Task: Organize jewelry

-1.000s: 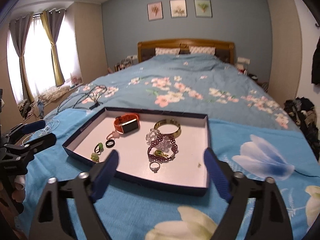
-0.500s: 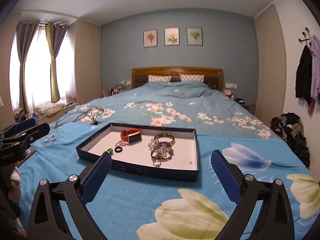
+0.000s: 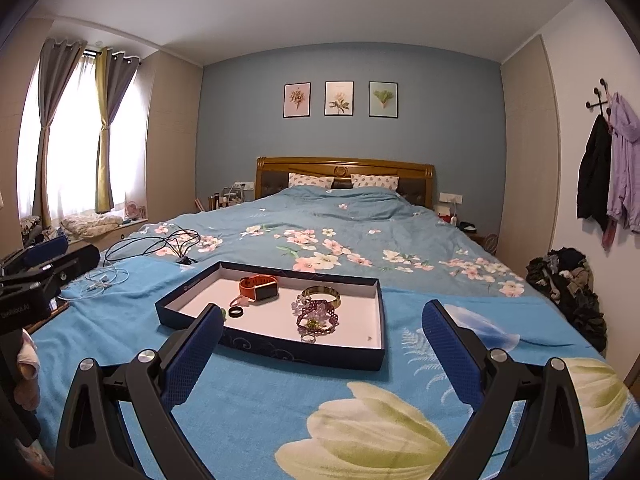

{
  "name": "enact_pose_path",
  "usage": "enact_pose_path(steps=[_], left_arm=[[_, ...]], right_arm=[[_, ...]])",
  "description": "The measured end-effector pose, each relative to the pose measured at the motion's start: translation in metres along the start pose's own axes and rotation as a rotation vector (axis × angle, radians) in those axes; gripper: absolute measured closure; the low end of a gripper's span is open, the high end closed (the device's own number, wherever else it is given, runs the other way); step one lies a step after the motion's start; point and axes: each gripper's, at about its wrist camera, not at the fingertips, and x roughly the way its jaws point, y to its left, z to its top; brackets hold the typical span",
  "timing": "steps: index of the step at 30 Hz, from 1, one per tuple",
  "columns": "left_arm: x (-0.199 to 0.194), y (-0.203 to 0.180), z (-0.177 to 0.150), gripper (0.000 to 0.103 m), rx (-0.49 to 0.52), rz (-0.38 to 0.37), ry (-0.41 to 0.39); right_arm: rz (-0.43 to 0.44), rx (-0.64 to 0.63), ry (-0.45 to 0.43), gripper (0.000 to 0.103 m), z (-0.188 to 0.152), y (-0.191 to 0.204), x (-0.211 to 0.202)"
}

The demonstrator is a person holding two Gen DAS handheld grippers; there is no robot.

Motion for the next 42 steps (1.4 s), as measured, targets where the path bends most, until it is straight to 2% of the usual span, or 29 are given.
enact_pose_path(steps=[42], left_arm=[[0.0025, -0.0056, -0.0015, 0.006, 0.017, 0.027, -0.023]], right_arm=[[0.0, -0.001, 0.015, 0.007, -0.0046, 0.0056, 0.0012]])
